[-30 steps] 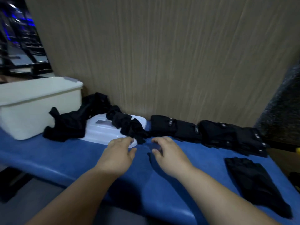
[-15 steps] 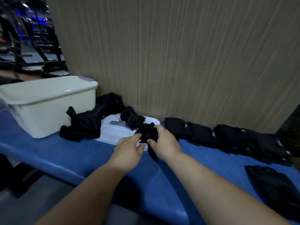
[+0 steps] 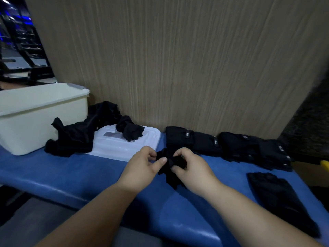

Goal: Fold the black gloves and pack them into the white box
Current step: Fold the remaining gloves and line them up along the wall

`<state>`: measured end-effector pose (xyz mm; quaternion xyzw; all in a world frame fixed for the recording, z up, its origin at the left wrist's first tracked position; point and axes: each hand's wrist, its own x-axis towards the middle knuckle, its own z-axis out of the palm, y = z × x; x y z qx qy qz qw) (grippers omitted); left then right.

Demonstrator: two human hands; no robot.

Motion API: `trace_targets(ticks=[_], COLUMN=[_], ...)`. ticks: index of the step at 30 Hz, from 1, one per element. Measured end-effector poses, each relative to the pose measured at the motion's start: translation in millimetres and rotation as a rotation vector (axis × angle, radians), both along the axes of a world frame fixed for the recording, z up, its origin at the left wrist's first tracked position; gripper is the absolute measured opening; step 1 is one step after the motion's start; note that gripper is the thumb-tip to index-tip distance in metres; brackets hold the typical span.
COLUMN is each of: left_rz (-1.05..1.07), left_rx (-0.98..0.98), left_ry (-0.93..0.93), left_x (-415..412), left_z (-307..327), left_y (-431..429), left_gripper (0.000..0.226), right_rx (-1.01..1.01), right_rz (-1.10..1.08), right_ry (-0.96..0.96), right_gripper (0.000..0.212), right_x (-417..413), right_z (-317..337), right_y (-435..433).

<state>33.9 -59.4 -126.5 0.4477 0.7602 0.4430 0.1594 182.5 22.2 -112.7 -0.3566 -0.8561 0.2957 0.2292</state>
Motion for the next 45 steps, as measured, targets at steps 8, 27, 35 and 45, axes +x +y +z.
trace_targets(ticks=[8, 27, 35, 45], left_rz=[-0.218, -0.383, -0.268, -0.446], left_rx=[0.023, 0.144, 0.208, 0.167], left_ry=[-0.503, -0.606, -0.612, -0.59], left_x=[55, 113, 112, 106], left_z=[2, 11, 10, 8], left_y=[18, 33, 37, 37], left_gripper=[0.029, 0.027, 0.021, 0.015], right_rx=[-0.1, 0.007, 0.125, 0.27], right_rz=[0.002, -0.099, -0.116, -0.13], right_ry=[0.138, 0.207, 0.156, 0.186], right_gripper=[0.017, 0.028, 0.015, 0.028], right_x=[72, 126, 125, 126], right_z=[4, 4, 5, 2], right_y=[-4, 13, 14, 21])
